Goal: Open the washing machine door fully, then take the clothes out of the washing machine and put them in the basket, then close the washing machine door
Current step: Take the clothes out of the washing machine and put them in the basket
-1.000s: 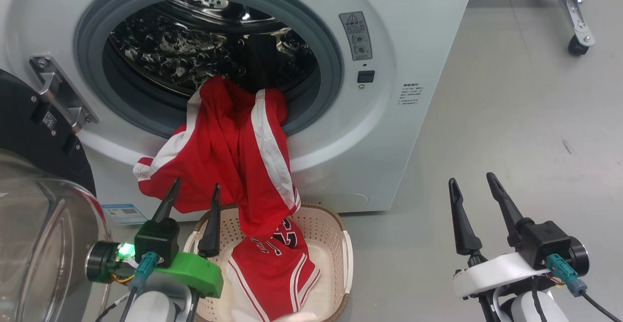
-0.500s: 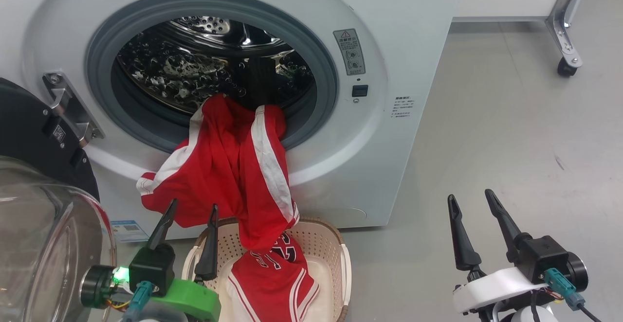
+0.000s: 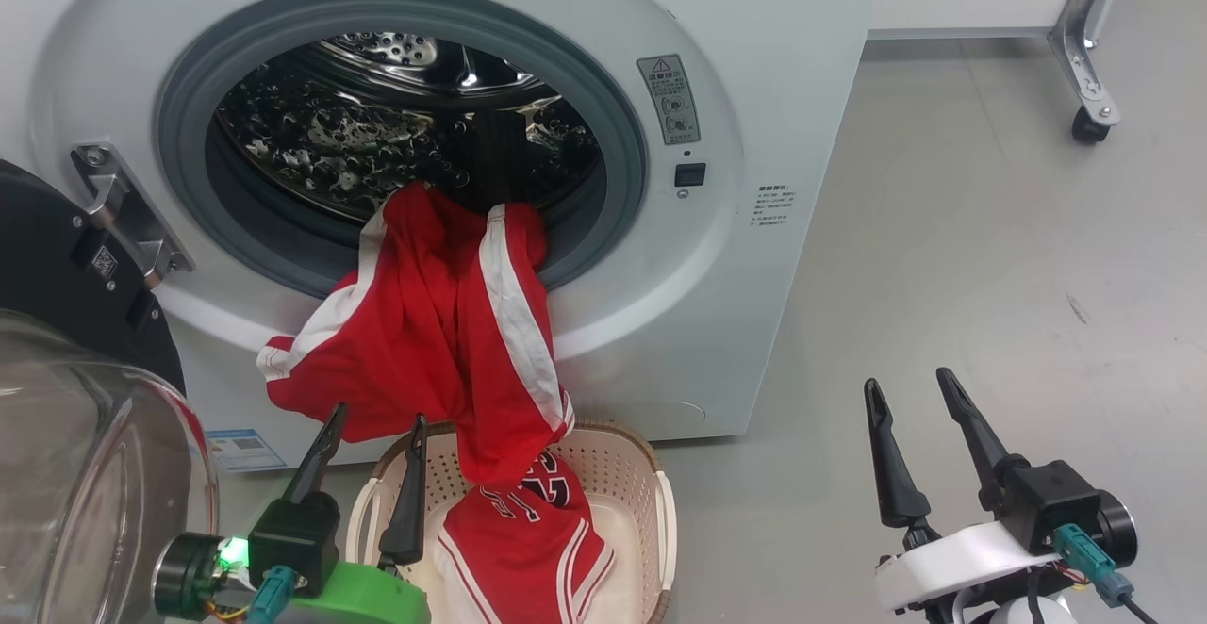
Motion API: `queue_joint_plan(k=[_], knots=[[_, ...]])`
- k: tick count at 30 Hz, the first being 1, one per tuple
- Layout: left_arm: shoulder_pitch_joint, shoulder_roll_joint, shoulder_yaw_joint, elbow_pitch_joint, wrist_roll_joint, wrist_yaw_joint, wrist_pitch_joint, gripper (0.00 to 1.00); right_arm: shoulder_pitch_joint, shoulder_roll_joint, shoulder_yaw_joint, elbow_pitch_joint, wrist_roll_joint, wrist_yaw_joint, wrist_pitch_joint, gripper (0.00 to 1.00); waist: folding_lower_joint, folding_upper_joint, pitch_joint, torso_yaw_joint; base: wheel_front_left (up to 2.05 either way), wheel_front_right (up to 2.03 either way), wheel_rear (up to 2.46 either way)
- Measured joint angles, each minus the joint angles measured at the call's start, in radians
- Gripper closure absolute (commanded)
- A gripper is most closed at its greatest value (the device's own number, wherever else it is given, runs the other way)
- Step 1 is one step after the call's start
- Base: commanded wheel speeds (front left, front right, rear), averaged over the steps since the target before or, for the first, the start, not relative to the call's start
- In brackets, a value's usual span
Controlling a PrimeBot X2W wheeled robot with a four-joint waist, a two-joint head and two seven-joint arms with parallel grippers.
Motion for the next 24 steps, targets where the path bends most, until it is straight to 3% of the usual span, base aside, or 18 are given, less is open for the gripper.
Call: queue_joint_plan(k=[14,24], knots=[[0.014,0.0,-0.008,-0.021,-0.01,0.001,0.066,0.0,0.001,0.0,0.009,-0.034,-0.01,0.001,0.0,0.0,0.0,0.0,0.058,-0.006,0.0,0.0,0.0],[-0.083,-0.022,-0.051,0.095,-0.063,-0.058,0.143,0.0,-0.041,0.0,0.024,-0.065,-0.019,0.003,0.0,0.0,0.0,0.0,0.152,-0.025,0.0,0.0,0.0]])
